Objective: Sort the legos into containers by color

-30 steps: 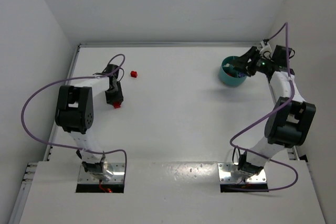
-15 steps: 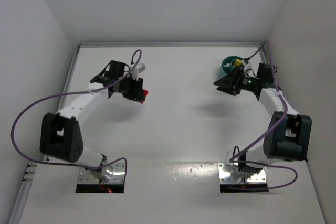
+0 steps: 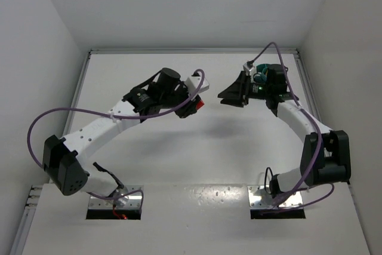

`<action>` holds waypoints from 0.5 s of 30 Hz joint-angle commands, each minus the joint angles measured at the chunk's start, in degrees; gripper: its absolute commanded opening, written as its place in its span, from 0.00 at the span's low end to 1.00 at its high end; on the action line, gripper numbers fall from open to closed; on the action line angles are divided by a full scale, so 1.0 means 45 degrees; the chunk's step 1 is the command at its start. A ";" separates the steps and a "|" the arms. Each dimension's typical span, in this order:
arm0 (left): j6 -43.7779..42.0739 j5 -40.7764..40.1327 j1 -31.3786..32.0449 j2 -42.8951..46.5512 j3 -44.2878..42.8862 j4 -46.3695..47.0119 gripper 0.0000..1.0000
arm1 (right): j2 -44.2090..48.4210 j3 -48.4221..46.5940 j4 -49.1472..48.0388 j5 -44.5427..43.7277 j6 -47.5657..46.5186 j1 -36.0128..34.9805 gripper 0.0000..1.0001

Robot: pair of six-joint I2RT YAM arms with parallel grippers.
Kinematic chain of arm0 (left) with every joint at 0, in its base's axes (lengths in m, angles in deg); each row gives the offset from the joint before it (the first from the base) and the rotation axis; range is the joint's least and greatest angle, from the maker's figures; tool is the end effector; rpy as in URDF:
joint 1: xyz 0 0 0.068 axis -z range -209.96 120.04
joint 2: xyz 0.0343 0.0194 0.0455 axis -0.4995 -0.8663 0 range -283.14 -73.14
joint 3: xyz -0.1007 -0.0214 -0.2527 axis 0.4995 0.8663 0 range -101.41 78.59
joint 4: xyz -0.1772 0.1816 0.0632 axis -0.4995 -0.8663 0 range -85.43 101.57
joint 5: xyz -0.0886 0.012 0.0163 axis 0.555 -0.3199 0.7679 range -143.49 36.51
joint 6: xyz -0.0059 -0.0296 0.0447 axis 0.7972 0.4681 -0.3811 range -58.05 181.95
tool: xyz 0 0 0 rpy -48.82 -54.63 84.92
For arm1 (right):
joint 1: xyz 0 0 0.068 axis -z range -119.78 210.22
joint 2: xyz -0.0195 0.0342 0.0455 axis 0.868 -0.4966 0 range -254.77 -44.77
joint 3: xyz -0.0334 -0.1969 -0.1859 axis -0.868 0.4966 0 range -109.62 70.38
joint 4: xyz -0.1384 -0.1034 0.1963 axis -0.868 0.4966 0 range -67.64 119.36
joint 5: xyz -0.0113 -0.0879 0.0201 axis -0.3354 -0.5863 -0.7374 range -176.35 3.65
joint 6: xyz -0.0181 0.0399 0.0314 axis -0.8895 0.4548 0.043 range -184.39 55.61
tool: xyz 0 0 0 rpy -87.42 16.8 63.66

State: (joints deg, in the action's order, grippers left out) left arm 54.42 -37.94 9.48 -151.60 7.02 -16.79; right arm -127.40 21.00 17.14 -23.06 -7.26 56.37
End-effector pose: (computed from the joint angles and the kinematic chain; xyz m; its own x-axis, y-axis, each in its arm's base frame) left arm 0.2303 -0.2018 0.3399 -0.3392 0.4428 -0.8299 0.8329 0.5515 -0.0462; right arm 0.3007 0.0522 0.2489 -0.9406 0.3149 -0.1266 -0.0496 0.2413 0.9692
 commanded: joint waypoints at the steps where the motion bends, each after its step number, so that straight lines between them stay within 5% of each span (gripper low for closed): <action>1: -0.0923 -0.0779 0.0863 -0.0280 -0.0911 -0.0200 0.04 | -0.0288 -0.0842 -0.0970 0.0311 0.0548 -0.0665 0.58; 15: -0.1295 -0.0897 0.1353 -0.0886 -0.1439 -0.0319 0.06 | -0.0837 -0.1387 -0.0640 0.0311 -0.0348 -0.2247 0.58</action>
State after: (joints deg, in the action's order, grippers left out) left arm 49.29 -41.61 15.12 -155.80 3.00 -18.82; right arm -131.27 17.63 15.24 -22.78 -6.59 47.49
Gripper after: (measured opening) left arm 0.398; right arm 0.582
